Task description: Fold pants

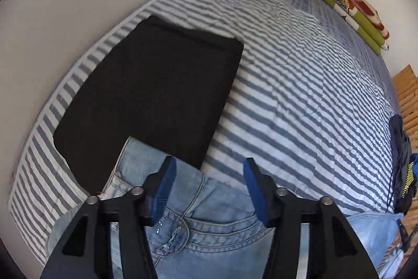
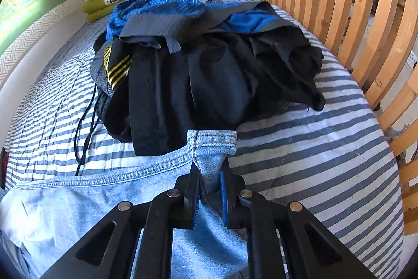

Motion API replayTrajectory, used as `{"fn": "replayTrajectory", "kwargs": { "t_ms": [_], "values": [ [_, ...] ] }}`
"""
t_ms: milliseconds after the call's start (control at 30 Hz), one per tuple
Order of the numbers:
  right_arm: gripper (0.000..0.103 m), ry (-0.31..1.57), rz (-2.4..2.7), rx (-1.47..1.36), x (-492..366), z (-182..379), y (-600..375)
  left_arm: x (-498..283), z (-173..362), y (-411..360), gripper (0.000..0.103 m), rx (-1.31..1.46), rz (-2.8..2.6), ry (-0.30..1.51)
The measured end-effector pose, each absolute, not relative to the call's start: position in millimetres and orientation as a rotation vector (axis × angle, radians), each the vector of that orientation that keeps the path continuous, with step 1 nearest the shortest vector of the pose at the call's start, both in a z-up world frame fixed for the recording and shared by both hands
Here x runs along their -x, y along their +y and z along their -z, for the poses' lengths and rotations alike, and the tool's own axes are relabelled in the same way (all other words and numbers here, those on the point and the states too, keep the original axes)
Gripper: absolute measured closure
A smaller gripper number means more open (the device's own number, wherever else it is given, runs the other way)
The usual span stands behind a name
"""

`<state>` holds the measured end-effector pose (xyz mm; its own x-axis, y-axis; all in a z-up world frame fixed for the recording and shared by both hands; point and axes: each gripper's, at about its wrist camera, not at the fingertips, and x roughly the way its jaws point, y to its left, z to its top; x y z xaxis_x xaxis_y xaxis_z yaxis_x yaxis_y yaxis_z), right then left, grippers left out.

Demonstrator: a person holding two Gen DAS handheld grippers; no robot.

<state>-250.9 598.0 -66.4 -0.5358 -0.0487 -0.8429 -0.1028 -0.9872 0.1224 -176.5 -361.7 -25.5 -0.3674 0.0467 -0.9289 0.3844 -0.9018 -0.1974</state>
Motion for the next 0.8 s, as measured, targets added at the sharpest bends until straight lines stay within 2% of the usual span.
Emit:
{"fn": "replayTrajectory", "kwargs": {
  "t_ms": [33,133,167,300,333,367,400,433,467,567,800],
  "values": [
    [0.092,0.252,-2.705,1.507,251.0,70.1,598.0,175.3,33.5,-363.9,0.032,-1.656,2.35,0.606],
    [0.091,0.228,-2.692,1.525,250.5,74.6,593.4,177.1,41.2,-364.2,0.032,-1.644,2.335,0.669],
    [0.091,0.212,-2.692,1.528,249.3,74.6,590.8,180.6,45.0,-361.6,0.029,-1.671,2.326,0.685],
    [0.091,0.159,-2.695,1.542,245.6,73.0,580.2,188.9,71.2,-350.9,0.027,-1.741,2.214,0.552],
    [0.091,0.142,-2.695,1.536,243.8,72.1,578.3,188.0,74.7,-348.7,0.034,-1.729,2.213,0.514],
    [0.091,0.13,-2.694,1.535,242.0,71.9,576.9,185.5,76.2,-346.5,0.058,-1.695,2.205,0.435],
    [0.091,0.122,-2.692,1.535,240.6,71.9,576.0,182.2,75.8,-345.2,0.068,-1.666,2.204,0.372],
    [0.091,0.118,-2.687,1.534,239.1,72.0,576.0,177.8,74.3,-345.9,0.074,-1.653,2.228,0.381],
    [0.091,0.116,-2.681,1.533,237.7,71.7,576.3,171.6,71.3,-348.3,0.084,-1.641,2.251,0.433],
    [0.091,0.102,-2.675,1.506,231.4,65.6,578.3,149.9,53.4,-352.1,0.093,-1.593,2.315,0.52],
    [0.093,0.212,-2.734,1.36,204.7,27.4,595.4,77.3,-41.3,-361.2,0.094,-1.341,2.481,0.696]
  ]
}}
